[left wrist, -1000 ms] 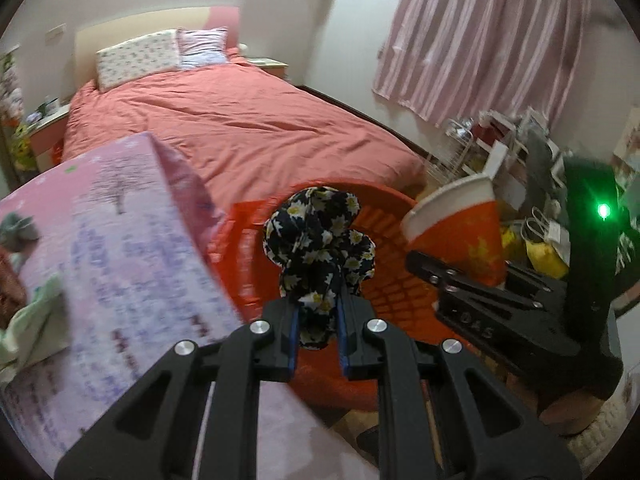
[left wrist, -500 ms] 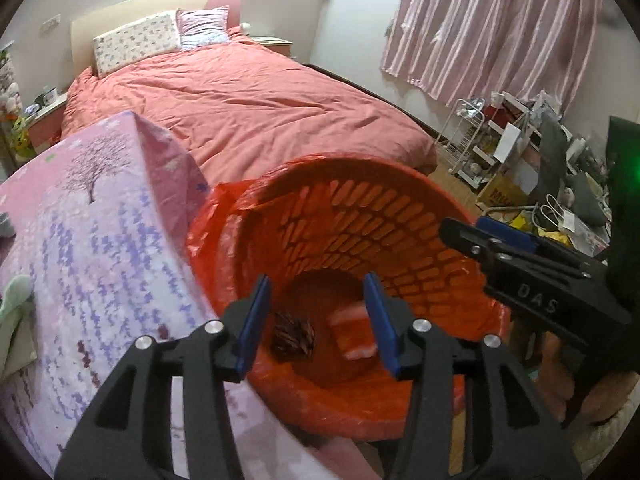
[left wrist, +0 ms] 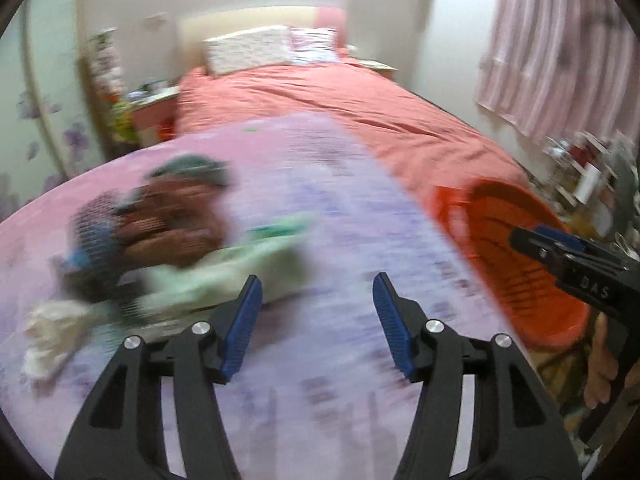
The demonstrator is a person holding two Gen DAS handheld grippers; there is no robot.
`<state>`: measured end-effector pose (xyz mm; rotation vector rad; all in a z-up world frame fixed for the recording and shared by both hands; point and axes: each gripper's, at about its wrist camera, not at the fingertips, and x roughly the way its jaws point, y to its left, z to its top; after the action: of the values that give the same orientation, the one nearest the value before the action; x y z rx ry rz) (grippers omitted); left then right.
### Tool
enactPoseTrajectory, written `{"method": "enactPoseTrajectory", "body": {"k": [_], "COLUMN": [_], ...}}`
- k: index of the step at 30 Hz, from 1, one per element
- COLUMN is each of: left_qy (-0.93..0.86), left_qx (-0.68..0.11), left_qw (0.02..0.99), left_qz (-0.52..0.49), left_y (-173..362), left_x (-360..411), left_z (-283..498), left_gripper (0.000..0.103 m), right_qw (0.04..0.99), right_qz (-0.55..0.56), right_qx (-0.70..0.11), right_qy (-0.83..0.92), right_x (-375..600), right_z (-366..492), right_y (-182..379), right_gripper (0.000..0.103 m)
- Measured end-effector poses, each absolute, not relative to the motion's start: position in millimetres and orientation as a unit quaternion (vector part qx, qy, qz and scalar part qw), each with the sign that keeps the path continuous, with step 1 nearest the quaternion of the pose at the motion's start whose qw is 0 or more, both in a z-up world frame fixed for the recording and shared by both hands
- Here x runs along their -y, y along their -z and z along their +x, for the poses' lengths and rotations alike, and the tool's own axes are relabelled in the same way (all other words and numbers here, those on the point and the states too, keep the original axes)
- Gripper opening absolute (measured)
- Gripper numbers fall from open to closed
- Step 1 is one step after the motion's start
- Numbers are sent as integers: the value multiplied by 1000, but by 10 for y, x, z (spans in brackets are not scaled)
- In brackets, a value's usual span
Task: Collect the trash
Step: 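Return both tools to the bed items, then grasp the crumpled tissue with the left tool while the right tool grasps the mint-green cloth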
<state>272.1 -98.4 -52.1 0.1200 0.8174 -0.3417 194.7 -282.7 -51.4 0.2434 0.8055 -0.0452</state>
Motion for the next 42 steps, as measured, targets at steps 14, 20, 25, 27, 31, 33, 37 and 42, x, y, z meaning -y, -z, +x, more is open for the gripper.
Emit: {"method": "enactPoseTrajectory", "body": {"k": [14,20,25,27,31,33,37,42], "left_qy": [-19,-14,3,-2,-5,-3,-11,-16], "left_qx": [-399,-423,-441,-437,-435,-433,-431,-433], "left_qw": [917,905,896,898,900,900,902,900], "left_qz": [-11,-35,-40,-38,-40,-41,-38,-50], "left_y": [578,756,876,903,896,879,864,911], "left_x": [-1187,-1327,-1250,-1236,-1222,-1257,-1390,-1519], "left_z": [2754,2902,3030,3066,3063,3004,2907,2899], "left_gripper": [63,64,49,45,40,40,40,42], "right_qw": [911,896,896,901,905,904,897,903], "right_qz": [89,35,60,67,75,71,83,102], "right_qx": [-395,-438,-436,-425,-419,-422,-433,-418], "right_qy": [-73,-67,-63,-55,-21,-3,2,0], "right_x": [1378,1075,1282,1382,1644,1695,1783,1846], "right_z": [2448,2546,2400,2339,2215,2197,2197,2168], "right_y": [473,750,751,679,629,662,759,665], "right_gripper": [53,27,8,7,7,7,7,21]}}
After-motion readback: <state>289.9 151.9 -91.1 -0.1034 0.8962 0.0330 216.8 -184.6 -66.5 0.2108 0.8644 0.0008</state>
